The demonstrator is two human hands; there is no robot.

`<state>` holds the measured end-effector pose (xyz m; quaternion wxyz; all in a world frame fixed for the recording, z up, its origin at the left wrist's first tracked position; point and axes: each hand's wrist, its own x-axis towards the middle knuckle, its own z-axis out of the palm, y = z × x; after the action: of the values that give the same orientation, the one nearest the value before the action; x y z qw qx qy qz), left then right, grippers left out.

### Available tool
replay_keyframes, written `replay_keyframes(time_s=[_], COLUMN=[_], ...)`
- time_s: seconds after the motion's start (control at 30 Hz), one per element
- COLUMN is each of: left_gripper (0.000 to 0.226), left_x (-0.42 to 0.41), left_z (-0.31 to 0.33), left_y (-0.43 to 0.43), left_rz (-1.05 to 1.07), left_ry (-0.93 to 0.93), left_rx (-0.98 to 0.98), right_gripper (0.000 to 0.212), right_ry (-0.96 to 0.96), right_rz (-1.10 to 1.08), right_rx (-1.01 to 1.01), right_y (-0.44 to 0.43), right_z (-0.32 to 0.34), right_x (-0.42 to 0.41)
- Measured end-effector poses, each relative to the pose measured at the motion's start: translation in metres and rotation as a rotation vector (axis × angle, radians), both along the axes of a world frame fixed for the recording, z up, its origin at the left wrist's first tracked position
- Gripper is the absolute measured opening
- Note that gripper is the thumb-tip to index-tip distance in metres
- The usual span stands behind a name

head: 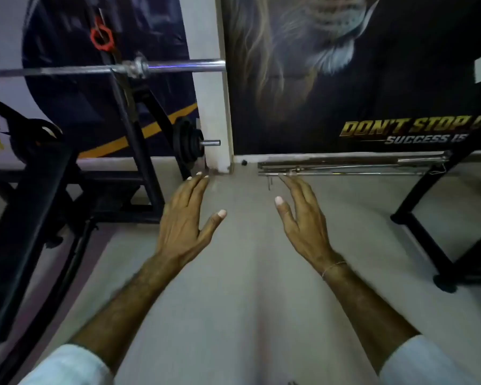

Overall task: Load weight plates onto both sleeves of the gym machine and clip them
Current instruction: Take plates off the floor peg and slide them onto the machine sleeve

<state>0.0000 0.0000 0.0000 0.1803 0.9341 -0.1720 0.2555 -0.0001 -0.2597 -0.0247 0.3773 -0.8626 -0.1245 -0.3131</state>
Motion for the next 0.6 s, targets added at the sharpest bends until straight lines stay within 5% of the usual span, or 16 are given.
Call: replay_keyframes(time_s=[0.6], left_gripper=[0.078], left_x=[0.336], left_z=[-0.052], left_y=[-0.172], left_rz=[0.119], left_ry=[0.201], left_rx=[-0.124], right_gripper=[0.053], right_ry=[0.21], right_rz=[0.038], right_rx=[-0.032], right_y=[-0.154], right_z=[-0.041], right_x=[0.358])
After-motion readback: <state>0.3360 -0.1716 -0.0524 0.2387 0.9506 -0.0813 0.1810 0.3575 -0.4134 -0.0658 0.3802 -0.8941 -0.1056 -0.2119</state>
